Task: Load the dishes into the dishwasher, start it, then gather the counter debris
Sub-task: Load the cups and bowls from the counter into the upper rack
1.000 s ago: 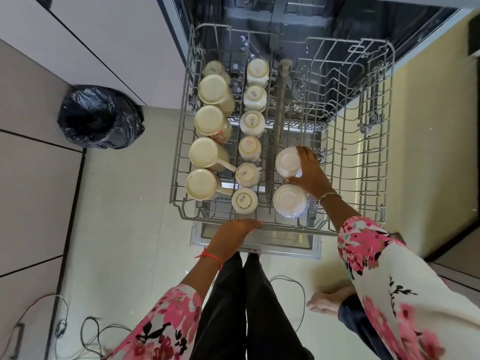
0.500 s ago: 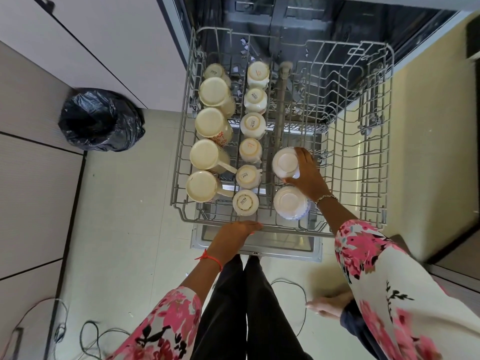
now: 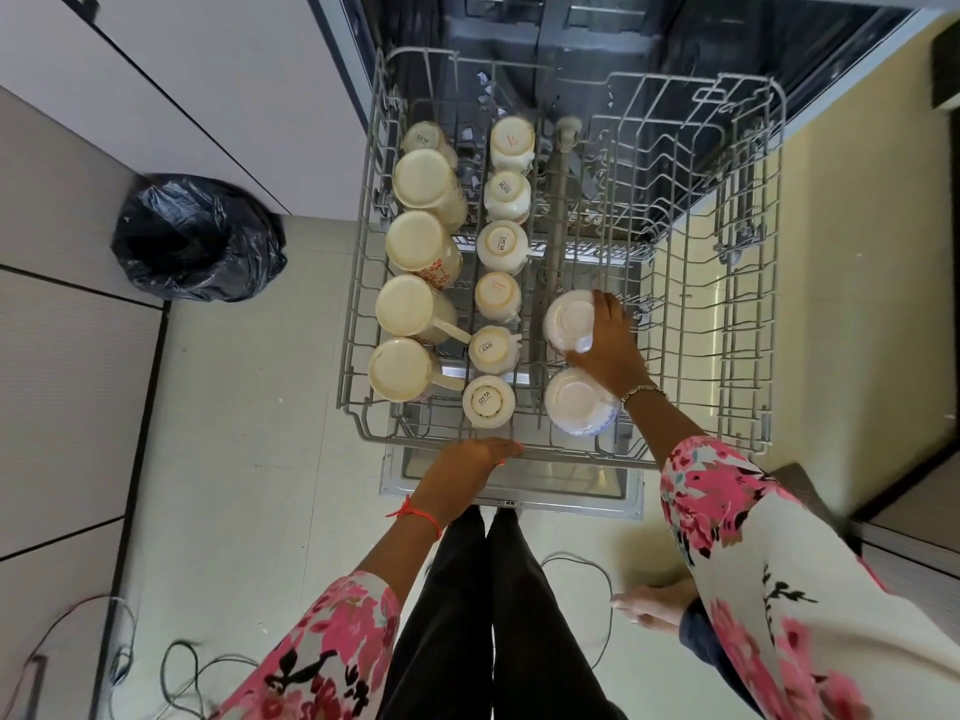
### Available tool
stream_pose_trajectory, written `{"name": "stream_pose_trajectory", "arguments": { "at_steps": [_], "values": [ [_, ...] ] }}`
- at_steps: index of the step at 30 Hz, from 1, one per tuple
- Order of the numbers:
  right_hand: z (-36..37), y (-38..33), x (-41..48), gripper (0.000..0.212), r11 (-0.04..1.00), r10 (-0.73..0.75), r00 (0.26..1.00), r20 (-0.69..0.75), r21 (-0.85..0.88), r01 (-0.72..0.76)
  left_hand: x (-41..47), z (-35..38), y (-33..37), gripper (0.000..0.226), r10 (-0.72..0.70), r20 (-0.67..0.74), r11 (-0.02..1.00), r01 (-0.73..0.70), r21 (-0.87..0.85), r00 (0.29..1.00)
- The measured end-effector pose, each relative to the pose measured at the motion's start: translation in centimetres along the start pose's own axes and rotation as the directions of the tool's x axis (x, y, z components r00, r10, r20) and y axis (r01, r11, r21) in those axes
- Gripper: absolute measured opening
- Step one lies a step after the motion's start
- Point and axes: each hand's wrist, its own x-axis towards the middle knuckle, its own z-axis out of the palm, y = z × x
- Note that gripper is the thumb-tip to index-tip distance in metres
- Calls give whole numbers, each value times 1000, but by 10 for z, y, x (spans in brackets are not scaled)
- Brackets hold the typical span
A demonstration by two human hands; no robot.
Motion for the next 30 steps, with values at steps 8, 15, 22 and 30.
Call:
{"name": "stream_pose_trajectory", "arguments": {
  "at_steps": [8,15,22,30],
  "values": [
    [-24,-6,-14,104,1000,0,1000,17,-22,0,-3,-6,3,46,10,85,998,-15,59,996],
    [-59,-54,-54,74,951,-185,955,230,-204,233,-23,-62,20,36,-20,-47,988,27,152,999],
    [-79,-130,-70,57,904,-263,888,377,-224,364,-58,-135,8,32,-120,-359,989,142,34,925],
    [-89,-270,-39,36,837,-472,850,235,-183,516,-94,-248,-50,28,-124,-581,971,218,94,804]
  ]
}}
